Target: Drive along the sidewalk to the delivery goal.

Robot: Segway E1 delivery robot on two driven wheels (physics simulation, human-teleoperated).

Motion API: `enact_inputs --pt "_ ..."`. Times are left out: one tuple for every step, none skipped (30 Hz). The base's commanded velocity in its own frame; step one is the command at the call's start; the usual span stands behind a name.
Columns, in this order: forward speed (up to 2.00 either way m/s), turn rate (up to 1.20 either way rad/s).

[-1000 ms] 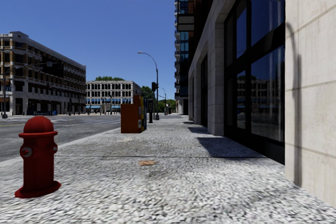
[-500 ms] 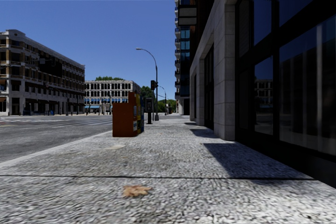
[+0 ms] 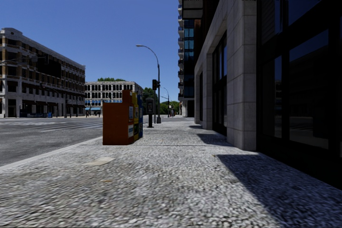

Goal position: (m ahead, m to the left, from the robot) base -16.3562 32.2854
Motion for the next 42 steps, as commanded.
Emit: enact_inputs --pt "1.98 0.00" --pt "1.98 0.00" --pt "1.98 0.00" --pt "1.98 0.00" --pt "1.98 0.00" --pt "1.98 0.00" --pt "1.98 0.00" --pt "1.98 0.00" --pt "1.98 0.00" --pt "1.98 0.00" --pt "1.98 0.00" --pt "1.98 0.00" --pt "1.98 0.00" --pt "1.98 0.00" --pt "1.98 0.00" --pt "1.98 0.00" --pt "1.98 0.00" --pt "1.98 0.00" --pt "1.98 0.00" --pt "1.98 0.00" --pt "1.98 0.00" --pt "1.98 0.00" --pt "1.98 0.00" --pt "1.98 0.00" --pt "1.98 0.00" --pt "1.98 0.00" --pt "1.98 0.00" --pt "1.98 0.00" --pt "1.98 0.00" --pt "1.98 0.00" --pt "1.98 0.00" --pt "1.98 0.00" --pt "1.98 0.00" --pt "1.98 0.00" --pt "1.98 0.00" --pt "1.98 0.00" --pt "1.98 0.00" --pt "1.98 0.00" --pt "1.98 0.00" --pt "1.98 0.00" --pt "1.98 0.00" --pt "1.98 0.00"
